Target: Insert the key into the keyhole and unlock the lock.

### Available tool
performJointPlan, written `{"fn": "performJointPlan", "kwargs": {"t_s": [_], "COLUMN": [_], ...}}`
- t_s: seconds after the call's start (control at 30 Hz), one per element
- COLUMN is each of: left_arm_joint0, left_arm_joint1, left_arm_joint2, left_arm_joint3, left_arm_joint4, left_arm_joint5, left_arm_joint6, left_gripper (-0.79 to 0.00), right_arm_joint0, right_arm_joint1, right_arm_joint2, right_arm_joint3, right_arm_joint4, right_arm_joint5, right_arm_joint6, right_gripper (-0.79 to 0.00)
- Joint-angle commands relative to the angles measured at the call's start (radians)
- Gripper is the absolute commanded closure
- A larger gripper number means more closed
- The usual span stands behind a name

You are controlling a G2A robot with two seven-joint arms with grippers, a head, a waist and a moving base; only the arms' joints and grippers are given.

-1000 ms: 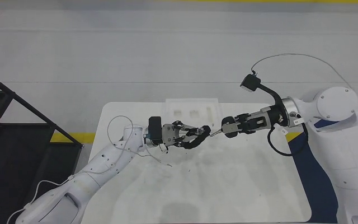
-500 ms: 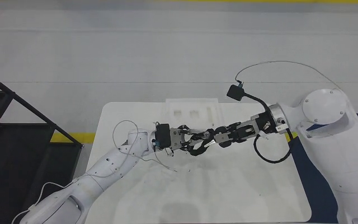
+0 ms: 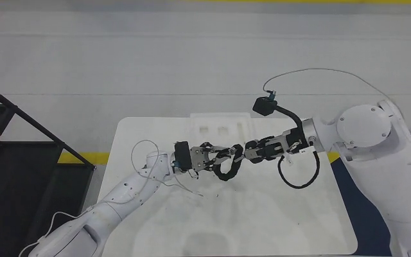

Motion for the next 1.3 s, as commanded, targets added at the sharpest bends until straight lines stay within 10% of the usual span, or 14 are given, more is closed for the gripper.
{"fn": "performJointPlan", "kwargs": {"t_s": [0.0,1.27], "left_arm_joint0": [0.003,0.044], "left_arm_joint1": [-0.003,-0.029], "left_arm_joint2": [-0.002,-0.029], "left_arm_joint3": [0.01,0.032], "left_arm_joint4": [0.001,-0.019], "left_arm_joint5": [0.008,0.067], "left_arm_joint6": [0.007,0.018], "left_gripper": [0.0,0.0], "right_arm_joint0": [0.007,0.008], "right_arm_joint1": [0.001,0.007], "right_arm_joint2": [-0.009,-0.081], "right_arm_joint3": [-0.016,-0.112], "right_arm_joint4": [-0.042,-0.224], "right_arm_joint5": [0.018,0.181], "right_arm_joint6": [-0.02,-0.13], "right_gripper": [0.0,0.0]}}
